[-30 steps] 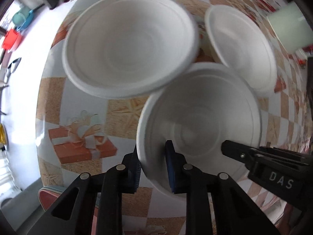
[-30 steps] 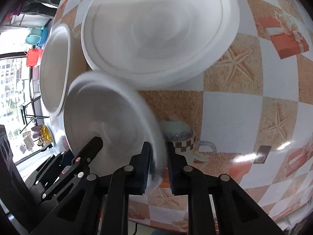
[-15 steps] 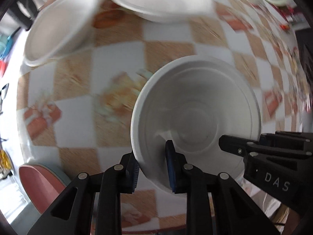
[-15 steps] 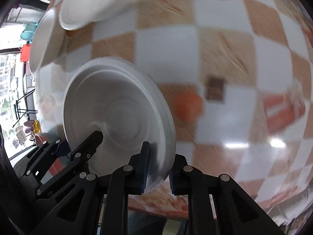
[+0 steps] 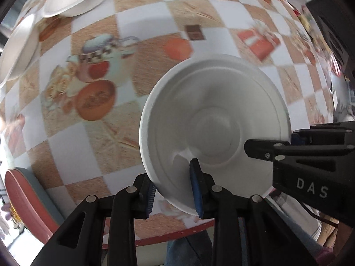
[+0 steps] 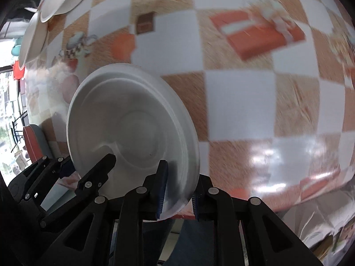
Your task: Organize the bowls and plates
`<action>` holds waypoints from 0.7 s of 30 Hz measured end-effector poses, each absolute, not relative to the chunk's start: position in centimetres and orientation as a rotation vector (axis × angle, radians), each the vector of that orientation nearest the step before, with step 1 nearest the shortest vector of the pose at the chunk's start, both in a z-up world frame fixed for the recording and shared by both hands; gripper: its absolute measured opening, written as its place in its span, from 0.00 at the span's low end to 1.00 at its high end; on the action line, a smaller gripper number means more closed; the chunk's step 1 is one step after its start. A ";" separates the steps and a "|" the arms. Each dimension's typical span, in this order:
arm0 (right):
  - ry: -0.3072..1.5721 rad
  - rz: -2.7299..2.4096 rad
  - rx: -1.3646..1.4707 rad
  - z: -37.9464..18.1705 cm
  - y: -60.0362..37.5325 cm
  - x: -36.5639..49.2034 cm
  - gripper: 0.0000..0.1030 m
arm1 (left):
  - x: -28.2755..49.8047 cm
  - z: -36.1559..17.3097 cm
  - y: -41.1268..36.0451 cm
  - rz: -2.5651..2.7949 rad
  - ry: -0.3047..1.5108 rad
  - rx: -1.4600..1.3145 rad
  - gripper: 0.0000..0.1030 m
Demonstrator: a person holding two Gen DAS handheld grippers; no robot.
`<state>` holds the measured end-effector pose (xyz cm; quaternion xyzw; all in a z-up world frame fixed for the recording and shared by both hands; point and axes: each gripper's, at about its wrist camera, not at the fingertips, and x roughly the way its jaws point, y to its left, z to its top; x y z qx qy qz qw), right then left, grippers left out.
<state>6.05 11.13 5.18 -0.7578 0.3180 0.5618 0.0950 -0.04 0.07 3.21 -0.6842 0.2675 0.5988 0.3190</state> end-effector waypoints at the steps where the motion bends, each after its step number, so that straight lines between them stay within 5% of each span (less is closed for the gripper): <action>1: 0.951 1.661 -2.241 5.2 11.1 6.3 0.19 | -0.3 3.2 0.6 1.567 0.709 -1.795 0.29; 7: 0.991 1.661 -2.221 5.0 12.7 6.3 0.19 | 1.4 3.3 1.5 1.540 0.733 -1.774 0.34; 11: 1.051 1.684 -2.196 5.1 16.3 6.0 0.20 | 0.1 4.1 0.7 1.549 0.747 -1.737 0.62; 13: 1.074 1.689 -2.174 5.5 17.3 5.6 0.31 | -0.3 5.0 -0.5 1.552 0.747 -1.719 0.67; 14: 1.078 1.697 -2.157 5.8 18.2 5.6 0.60 | -0.4 5.3 -1.0 1.551 0.740 -1.720 0.70; 15: 1.072 1.719 -2.122 6.4 18.9 5.3 0.78 | -0.7 5.8 -1.6 1.560 0.731 -1.724 0.71; 21: 1.024 1.759 -2.036 8.5 22.0 3.8 0.78 | -4.3 7.7 -4.0 1.695 0.598 -1.788 0.75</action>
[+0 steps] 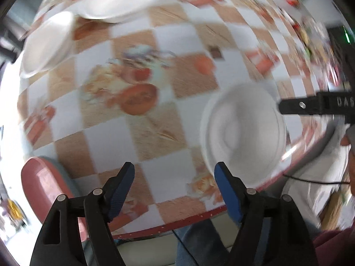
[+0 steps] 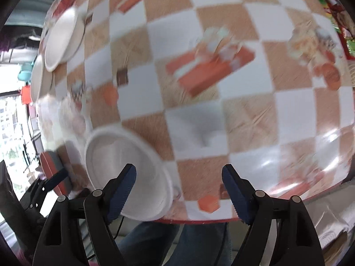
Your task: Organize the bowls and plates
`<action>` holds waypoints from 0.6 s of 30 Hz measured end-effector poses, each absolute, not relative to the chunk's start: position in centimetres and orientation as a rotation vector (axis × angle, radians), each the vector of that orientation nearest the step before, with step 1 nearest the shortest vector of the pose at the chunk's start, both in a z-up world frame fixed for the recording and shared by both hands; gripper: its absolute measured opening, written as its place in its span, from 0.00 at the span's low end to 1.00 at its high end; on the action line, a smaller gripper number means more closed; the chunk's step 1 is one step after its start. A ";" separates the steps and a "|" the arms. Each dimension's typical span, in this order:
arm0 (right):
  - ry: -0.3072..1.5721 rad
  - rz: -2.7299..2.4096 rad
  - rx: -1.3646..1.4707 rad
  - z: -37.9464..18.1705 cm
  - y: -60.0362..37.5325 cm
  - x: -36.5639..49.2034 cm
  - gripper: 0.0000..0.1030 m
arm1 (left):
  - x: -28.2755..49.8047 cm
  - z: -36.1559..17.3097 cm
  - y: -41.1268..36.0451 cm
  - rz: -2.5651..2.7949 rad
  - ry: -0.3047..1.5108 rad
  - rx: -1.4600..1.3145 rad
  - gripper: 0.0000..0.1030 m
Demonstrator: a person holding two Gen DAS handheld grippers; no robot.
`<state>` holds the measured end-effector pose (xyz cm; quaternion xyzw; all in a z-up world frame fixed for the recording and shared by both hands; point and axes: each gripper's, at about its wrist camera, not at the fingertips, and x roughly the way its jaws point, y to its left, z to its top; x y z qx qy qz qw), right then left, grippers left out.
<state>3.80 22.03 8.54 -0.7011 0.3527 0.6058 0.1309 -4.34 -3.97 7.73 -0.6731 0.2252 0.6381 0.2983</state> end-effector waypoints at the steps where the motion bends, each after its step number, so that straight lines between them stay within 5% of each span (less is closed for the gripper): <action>1: 1.005 1.768 -2.027 7.9 21.7 4.3 0.78 | -5.5 8.0 -4.4 1.727 0.567 -1.803 0.76; 18: 0.723 2.014 -2.027 10.3 21.4 -10.4 0.78 | -18.3 6.1 -5.2 2.022 0.158 -1.976 0.76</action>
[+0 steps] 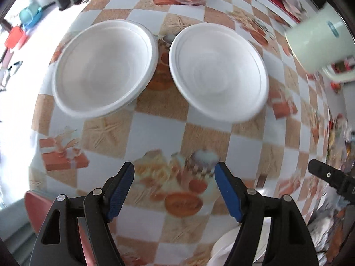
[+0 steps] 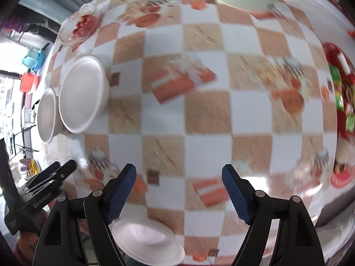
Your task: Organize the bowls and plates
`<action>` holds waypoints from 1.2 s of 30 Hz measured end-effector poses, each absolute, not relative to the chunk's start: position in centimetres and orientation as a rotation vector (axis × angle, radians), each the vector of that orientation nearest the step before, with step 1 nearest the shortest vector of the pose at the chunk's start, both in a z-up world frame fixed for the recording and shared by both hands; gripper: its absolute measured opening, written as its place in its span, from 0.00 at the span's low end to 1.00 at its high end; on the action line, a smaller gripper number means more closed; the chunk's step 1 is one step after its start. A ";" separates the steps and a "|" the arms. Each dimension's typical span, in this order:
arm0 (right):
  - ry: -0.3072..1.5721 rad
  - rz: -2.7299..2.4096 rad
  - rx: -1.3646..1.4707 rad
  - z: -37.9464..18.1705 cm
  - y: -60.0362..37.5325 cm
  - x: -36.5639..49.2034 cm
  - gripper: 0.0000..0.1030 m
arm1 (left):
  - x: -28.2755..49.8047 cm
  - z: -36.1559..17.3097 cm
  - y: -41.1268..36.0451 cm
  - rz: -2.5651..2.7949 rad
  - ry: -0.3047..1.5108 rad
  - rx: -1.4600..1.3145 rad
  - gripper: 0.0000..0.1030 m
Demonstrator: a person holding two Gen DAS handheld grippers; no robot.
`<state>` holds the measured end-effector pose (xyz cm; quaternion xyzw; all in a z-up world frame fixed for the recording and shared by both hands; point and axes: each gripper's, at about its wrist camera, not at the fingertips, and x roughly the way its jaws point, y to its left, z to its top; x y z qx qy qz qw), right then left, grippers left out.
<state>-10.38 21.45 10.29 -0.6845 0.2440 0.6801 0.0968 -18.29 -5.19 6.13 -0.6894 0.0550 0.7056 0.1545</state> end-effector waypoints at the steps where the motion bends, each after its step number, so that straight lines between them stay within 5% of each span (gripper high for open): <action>1: 0.720 2.025 -2.029 10.2 21.0 -11.0 0.78 | -18.7 5.7 -5.0 2.021 0.135 -1.982 0.76; 11: 0.724 2.083 -2.029 9.0 19.3 -17.5 0.78 | -22.3 4.5 -5.4 2.066 -0.122 -1.989 0.76; 36: 0.717 2.074 -2.019 5.1 18.4 -24.7 0.78 | -24.3 5.4 -4.4 2.149 -0.382 -2.015 0.76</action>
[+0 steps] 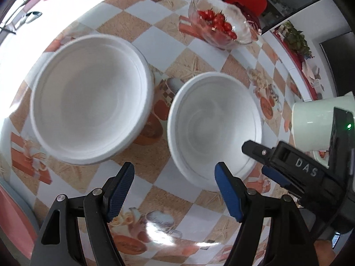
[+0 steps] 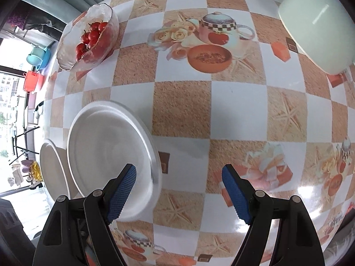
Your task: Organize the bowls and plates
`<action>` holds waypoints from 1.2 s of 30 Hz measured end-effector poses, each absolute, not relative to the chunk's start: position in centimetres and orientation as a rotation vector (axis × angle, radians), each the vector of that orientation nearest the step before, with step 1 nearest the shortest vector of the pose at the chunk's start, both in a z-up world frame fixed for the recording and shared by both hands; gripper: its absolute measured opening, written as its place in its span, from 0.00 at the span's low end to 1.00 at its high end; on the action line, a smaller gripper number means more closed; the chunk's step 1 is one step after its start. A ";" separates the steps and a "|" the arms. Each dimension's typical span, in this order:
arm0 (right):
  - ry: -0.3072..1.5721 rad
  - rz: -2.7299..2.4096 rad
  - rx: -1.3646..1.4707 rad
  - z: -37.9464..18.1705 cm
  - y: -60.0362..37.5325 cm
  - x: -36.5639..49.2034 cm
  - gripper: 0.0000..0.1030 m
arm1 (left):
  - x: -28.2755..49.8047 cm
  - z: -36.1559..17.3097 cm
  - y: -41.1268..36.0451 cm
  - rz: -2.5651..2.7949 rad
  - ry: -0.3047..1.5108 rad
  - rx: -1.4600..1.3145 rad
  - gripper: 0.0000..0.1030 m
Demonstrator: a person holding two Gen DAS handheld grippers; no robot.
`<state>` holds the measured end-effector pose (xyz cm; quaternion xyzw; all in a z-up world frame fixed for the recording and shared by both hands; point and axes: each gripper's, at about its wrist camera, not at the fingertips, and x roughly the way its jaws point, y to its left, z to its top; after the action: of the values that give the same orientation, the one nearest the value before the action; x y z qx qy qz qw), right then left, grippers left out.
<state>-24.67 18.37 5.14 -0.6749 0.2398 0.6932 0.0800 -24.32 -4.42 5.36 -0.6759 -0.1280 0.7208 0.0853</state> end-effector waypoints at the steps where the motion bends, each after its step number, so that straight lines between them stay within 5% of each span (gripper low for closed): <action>1: 0.710 2.074 -2.024 5.0 18.3 -24.9 0.78 | -24.3 5.0 -4.2 2.143 -0.387 -2.025 0.76; 7: 0.668 2.068 -2.073 3.5 17.2 -26.3 0.77 | -25.0 3.4 -3.8 2.130 -0.419 -2.080 0.76; 10: 0.563 2.087 -2.071 3.4 16.5 -26.8 0.59 | -25.2 3.2 -3.7 2.145 -0.373 -2.073 0.76; 11: 0.519 2.101 -2.072 3.5 16.2 -27.0 0.45 | -25.3 3.2 -3.7 2.146 -0.360 -2.072 0.76; 15: 0.511 2.121 -2.115 3.5 15.8 -27.1 0.24 | -25.3 2.9 -3.4 2.145 -0.320 -2.070 0.76; 36: 0.689 2.079 -2.148 2.5 19.8 -22.3 0.24 | -26.4 4.8 4.1 2.091 0.394 -1.807 0.76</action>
<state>-22.29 19.78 2.50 -0.6997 0.2244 0.6773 0.0368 -26.42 4.14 4.80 -0.6373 0.1388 0.7377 0.1742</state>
